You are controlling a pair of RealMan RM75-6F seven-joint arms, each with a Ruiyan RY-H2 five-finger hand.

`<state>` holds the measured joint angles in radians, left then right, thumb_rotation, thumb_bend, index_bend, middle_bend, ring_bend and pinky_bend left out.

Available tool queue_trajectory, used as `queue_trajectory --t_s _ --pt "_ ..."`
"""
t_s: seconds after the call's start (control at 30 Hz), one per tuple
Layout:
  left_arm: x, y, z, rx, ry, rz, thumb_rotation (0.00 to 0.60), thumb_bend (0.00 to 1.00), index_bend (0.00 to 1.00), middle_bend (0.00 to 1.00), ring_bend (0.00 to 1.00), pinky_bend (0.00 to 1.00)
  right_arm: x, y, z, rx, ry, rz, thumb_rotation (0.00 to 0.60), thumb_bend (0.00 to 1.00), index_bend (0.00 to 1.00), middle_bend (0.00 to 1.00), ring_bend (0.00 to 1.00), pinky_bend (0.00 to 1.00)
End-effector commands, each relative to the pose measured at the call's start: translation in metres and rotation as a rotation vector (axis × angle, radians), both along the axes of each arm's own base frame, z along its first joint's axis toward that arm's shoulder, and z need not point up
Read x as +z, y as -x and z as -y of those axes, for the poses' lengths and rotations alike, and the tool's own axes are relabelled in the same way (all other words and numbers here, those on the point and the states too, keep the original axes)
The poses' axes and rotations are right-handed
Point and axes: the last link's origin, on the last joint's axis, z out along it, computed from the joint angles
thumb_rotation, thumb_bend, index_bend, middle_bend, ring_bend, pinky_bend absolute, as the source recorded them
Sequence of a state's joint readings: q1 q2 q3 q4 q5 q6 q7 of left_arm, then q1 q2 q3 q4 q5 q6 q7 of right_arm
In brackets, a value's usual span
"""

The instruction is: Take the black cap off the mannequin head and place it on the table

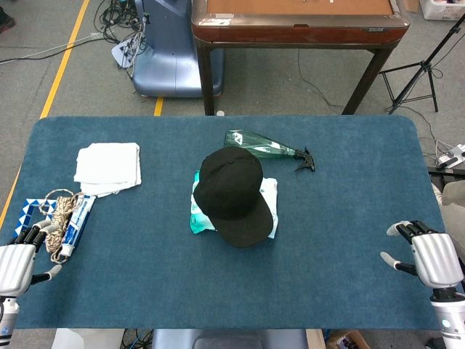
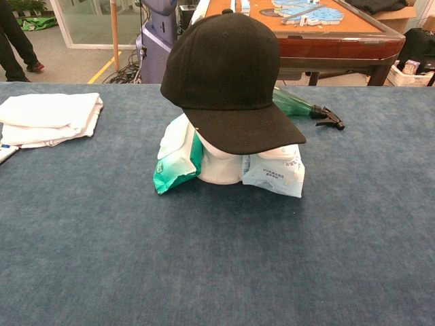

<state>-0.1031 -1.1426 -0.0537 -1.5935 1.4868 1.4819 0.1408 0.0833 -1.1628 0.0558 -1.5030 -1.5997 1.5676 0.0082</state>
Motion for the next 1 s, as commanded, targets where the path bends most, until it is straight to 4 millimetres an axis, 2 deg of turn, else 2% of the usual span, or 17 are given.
queue_trajectory --t_s 0.03,0.27,0.4,0.63,0.8,1.0 --pt "0.000 0.000 0.000 0.002 0.000 0.002 0.600 0.06 0.25 0.19 0.25 0.41 -0.001 0.000 0.000 0.000 -0.003 0.003 0.600 0.09 0.49 0.51 0.42 0.67" --pt "-0.002 0.001 -0.001 0.012 -0.001 -0.012 0.600 0.06 0.25 0.19 0.25 0.41 -0.005 -0.002 0.003 0.001 0.004 0.012 0.600 0.09 0.48 0.51 0.42 0.67" --pt "-0.004 0.004 -0.001 0.030 -0.001 -0.014 0.600 0.06 0.25 0.20 0.25 0.41 -0.008 -0.009 0.007 0.030 0.037 0.036 0.600 0.09 0.47 0.55 0.45 0.67" --pt "-0.005 0.004 0.004 0.024 0.008 -0.016 0.600 0.06 0.25 0.20 0.25 0.41 -0.021 -0.028 0.029 0.094 0.032 -0.020 0.600 0.01 0.47 0.73 0.57 0.83" --pt "-0.002 0.007 0.004 0.044 -0.005 -0.010 0.600 0.06 0.25 0.20 0.25 0.41 -0.035 -0.049 0.052 0.165 0.011 -0.036 0.600 0.00 0.47 0.83 0.67 0.93" --pt "-0.001 0.007 0.006 0.047 -0.014 -0.005 0.600 0.06 0.25 0.20 0.25 0.41 -0.060 -0.073 0.073 0.229 -0.052 -0.035 0.600 0.00 0.48 0.87 0.70 0.97"
